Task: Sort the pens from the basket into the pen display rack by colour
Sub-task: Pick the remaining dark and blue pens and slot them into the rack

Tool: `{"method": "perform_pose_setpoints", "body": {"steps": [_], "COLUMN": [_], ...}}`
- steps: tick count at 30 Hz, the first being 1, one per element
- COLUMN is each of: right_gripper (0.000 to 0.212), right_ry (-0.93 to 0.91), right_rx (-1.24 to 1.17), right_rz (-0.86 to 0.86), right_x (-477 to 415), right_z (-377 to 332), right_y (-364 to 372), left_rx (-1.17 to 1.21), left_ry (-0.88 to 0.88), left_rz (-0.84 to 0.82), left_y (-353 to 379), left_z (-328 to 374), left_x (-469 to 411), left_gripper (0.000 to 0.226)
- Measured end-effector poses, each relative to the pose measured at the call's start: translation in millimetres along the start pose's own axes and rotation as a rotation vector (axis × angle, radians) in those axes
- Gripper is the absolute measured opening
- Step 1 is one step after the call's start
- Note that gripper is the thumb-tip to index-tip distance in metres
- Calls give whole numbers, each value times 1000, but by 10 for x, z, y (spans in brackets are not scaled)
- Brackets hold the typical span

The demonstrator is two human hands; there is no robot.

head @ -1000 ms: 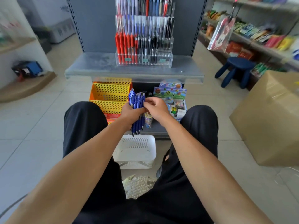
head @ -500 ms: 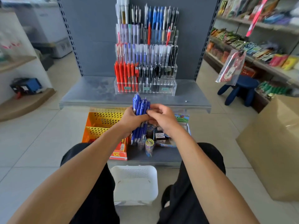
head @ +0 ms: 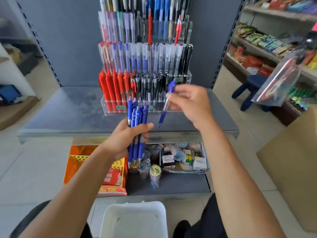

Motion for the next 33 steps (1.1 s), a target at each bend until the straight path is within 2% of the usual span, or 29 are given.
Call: {"method": "perform_pose_setpoints", "body": {"steps": [4, 8, 13, 21, 27, 33], "right_gripper": [16, 24, 30, 26, 14, 22], "right_ry": [-179, -253, -313, -247, -155, -54], "right_rx": [54, 83, 201, 351, 365, 293], "right_rz": [313, 428, 383, 192, 216, 223], "right_x": [-247, -333, -476, -541, -500, -396], "right_z": [68, 72, 7, 166, 236, 261], "right_y": [-262, -252, -160, 97, 90, 80], "left_rx": [-4, 2, -4, 35, 42, 49], "left_ry": [5, -10, -10, -1, -7, 2], "left_rz": [-70, -122, -156, -178, -166, -151], "left_y": [125, 177, 164, 167, 165, 176], "left_z": [15, 36, 43, 45, 30, 41], "left_x": [-107, -212, -249, -264, -250, -224], "left_gripper": [25, 23, 21, 23, 27, 31]}}
Point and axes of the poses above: each hand's wrist, its own x-axis away from the middle knuckle, its own y-axis out of the palm, z = x × y, the point moved 4 cm from there along -x, towards the middle knuckle, and after that the axes turned 6 degrees about -y, right-handed, at the moved point
